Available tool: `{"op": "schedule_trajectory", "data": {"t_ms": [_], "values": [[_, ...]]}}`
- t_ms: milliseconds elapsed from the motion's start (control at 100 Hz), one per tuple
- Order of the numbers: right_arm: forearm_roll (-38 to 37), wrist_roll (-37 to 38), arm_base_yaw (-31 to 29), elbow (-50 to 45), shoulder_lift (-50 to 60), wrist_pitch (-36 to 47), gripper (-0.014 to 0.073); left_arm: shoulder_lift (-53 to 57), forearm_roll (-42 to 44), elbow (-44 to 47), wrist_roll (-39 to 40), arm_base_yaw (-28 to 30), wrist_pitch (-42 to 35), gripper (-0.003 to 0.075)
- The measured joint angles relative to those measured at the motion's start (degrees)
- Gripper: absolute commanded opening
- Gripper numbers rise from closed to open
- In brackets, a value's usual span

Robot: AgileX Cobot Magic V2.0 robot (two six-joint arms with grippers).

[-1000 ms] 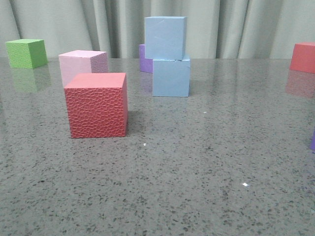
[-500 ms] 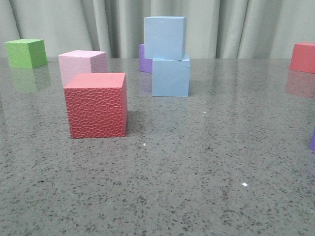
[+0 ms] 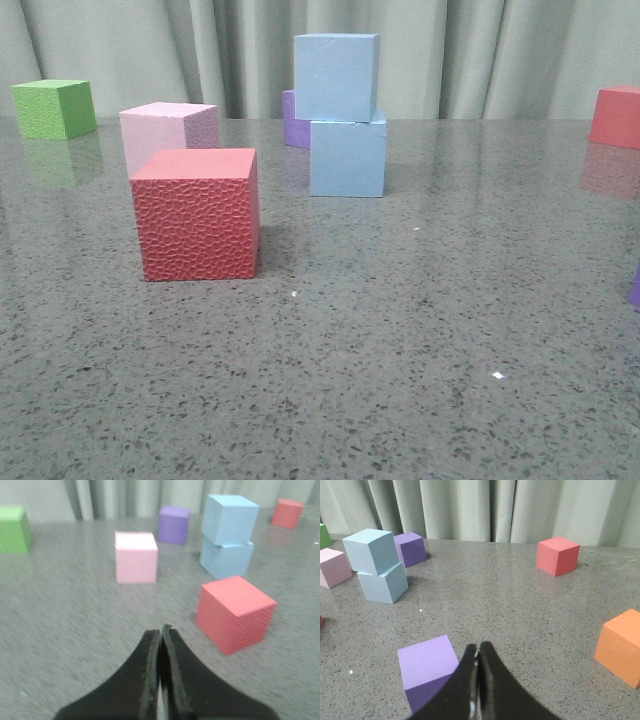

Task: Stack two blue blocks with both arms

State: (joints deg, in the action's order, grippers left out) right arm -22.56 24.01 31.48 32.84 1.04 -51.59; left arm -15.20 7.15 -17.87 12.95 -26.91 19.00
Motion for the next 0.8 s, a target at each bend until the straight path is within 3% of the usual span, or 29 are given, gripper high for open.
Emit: {"op": "schedule_trajectory", "data": {"t_ms": [120, 240, 510, 800], "values": [[0.0, 0.0, 0.0, 0.0, 0.0, 0.0, -0.0069, 3.0, -5.6, 3.7, -11.7, 6.5, -6.1, -0.0019], [0.0, 0.0, 0.0, 0.0, 0.0, 0.0, -0.0069, 6.8, -8.0, 8.3, -16.5, 13.1, -9.8, -0.0019], [0.0, 0.0, 0.0, 0.0, 0.0, 0.0, -0.0069, 13.6, -9.4, 15.9, -17.4, 27.0, -10.8, -0.0019], [0.0, 0.0, 0.0, 0.0, 0.0, 0.1, -0.0069, 15.4, -8.7, 18.0, -12.4, 29.5, -9.6, -0.0019]]}}
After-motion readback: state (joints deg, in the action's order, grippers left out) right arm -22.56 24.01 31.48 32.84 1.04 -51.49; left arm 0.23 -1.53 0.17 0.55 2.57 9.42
